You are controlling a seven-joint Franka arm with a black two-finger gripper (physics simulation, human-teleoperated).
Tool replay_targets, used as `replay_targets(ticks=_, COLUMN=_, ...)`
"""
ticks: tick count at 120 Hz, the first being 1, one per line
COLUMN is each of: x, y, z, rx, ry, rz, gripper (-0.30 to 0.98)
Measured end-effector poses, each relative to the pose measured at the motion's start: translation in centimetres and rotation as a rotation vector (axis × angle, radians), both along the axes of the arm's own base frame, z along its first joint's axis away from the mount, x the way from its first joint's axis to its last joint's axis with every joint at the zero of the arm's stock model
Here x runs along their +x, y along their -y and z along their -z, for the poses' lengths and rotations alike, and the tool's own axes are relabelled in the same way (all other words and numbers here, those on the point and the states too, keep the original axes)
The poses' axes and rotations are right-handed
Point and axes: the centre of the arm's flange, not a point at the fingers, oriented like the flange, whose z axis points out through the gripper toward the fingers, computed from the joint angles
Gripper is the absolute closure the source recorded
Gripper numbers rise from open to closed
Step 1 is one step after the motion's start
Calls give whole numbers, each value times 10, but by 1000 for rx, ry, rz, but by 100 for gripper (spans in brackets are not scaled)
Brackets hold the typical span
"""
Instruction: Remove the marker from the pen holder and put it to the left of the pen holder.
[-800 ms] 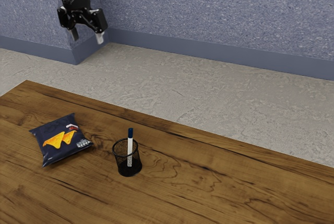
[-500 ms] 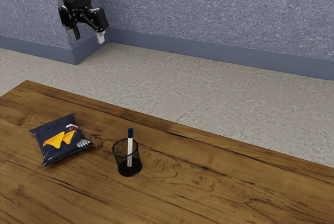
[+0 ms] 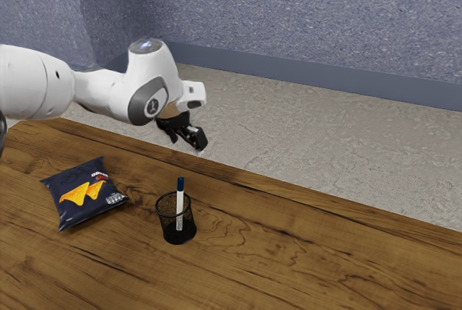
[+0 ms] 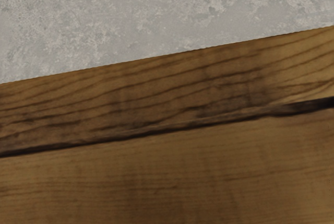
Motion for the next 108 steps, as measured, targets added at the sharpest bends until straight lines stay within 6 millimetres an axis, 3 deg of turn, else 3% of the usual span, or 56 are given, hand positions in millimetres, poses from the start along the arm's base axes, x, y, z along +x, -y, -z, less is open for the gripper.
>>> replay_targets(ticks=14, x=-8, y=14, z=23, rx=-18, ry=98, rz=34, gripper=0)
replay_targets(ticks=33, x=-21, y=45, z=32, rx=-32, ry=181, rz=91, gripper=0)
replay_targets(ticks=67, x=-83, y=29, z=34, rx=-35, ry=197, rz=88, gripper=0)
replay_targets(ticks=85, x=-100, y=35, z=41, rx=-35, ry=199, rz=109, gripper=0)
replay_targets(ticks=108, x=-115, y=38, z=36, rx=-36, ry=213, rz=126, gripper=0)
